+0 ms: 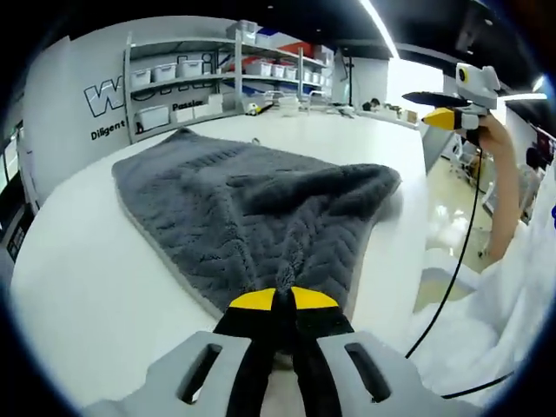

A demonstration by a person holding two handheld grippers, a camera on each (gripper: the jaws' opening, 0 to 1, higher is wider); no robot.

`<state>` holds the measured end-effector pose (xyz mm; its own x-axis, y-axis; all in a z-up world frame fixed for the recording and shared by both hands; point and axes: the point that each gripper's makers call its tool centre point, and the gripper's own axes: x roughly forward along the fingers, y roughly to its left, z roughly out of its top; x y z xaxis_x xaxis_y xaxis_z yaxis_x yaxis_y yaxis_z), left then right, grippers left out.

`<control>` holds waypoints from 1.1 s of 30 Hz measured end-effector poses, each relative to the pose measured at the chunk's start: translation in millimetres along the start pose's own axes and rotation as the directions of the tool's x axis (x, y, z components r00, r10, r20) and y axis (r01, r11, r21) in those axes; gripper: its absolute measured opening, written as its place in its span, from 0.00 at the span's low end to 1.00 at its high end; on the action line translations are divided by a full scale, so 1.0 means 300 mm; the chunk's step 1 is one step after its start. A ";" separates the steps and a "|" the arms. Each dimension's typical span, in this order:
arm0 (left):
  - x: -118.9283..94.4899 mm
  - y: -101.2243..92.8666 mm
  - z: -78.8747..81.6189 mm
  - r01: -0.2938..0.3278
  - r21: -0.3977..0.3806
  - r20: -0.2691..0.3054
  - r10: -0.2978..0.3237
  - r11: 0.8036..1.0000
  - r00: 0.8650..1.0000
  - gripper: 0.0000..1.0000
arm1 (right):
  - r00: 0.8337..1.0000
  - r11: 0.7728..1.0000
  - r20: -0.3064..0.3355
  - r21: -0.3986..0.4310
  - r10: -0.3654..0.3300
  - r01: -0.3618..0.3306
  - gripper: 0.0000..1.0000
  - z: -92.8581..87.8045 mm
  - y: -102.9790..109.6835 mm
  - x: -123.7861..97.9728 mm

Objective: Open the folded towel by lifting each exposed corner and separating the folded layers until the towel lies flat within the target outline without major curled edges

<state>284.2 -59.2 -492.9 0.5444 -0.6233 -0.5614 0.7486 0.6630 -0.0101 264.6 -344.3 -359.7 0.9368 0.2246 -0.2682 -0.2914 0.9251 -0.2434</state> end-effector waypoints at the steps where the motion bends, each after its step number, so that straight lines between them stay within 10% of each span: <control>1: -0.010 0.008 -0.007 -0.004 -0.005 -0.005 0.004 1.000 1.000 0.04 | 1.000 1.000 0.000 0.000 0.002 -0.002 0.99 0.000 0.001 0.001; 21: -0.075 0.066 -0.046 0.004 -0.036 -0.003 -0.004 0.999 1.000 0.07 | 1.000 1.000 -0.021 0.005 0.014 -0.014 0.99 -0.020 0.007 0.002; 26: -0.142 0.077 0.047 0.057 -0.134 0.152 -0.036 0.989 0.988 0.15 | 1.000 1.000 -0.018 0.007 0.017 -0.017 0.99 -0.019 0.009 0.000; 33: -0.263 0.142 0.173 0.062 -0.165 0.362 0.002 0.984 0.932 0.33 | 0.999 1.000 -0.027 0.010 0.019 -0.019 0.99 -0.028 0.008 0.001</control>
<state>292.7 -3.2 -406.2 0.6459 -0.7300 -0.2234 0.7082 0.6822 -0.1819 262.4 -344.8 -368.3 0.9256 0.2336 -0.2980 -0.3068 0.9239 -0.2286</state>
